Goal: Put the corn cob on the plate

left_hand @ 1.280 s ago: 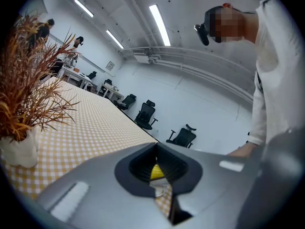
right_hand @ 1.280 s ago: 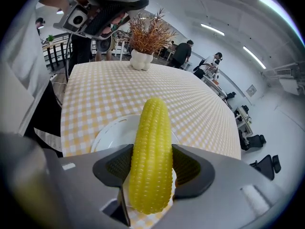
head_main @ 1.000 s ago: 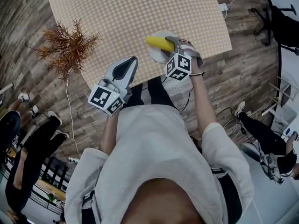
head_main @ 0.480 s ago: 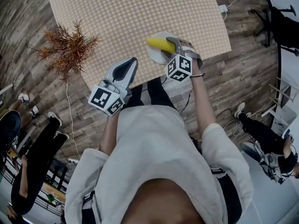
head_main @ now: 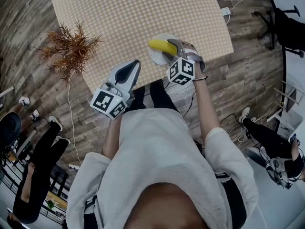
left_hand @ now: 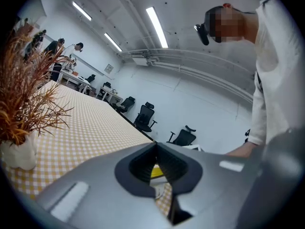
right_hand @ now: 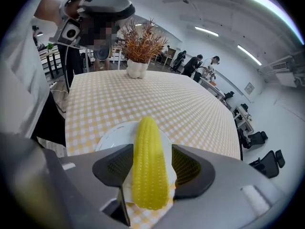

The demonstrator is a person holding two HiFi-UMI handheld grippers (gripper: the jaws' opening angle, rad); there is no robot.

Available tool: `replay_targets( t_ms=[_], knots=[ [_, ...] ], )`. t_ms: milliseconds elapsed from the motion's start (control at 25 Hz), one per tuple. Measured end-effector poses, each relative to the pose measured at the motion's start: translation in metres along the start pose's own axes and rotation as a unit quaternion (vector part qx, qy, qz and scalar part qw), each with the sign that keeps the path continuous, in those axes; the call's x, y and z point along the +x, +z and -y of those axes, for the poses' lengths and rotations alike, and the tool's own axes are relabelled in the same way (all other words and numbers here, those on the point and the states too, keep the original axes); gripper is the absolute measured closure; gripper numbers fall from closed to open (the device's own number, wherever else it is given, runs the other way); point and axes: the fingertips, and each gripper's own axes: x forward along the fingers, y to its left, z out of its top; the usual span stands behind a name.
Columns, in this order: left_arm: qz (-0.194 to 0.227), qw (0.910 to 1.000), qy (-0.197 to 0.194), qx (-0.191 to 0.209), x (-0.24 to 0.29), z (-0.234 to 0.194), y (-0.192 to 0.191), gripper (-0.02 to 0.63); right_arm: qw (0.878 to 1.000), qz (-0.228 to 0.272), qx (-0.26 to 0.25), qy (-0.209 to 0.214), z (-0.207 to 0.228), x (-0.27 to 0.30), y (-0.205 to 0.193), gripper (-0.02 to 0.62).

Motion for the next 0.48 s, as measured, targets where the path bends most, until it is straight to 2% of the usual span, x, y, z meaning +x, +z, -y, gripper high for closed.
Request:
replay_targets(
  t_ms=[240, 480],
  knots=[
    [0.011, 0.9999, 0.001, 0.009, 0.001, 0.015, 0.005, 0.598, 1.000, 0.020, 0.010, -0.003, 0.000, -0.014, 0.007, 0.387],
    [0.032, 0.9994, 0.006, 0.016, -0.004, 0.033, 0.013, 0.598, 0.999, 0.029, 0.004, -0.023, 0.003, -0.033, 0.008, 0.503]
  ],
)
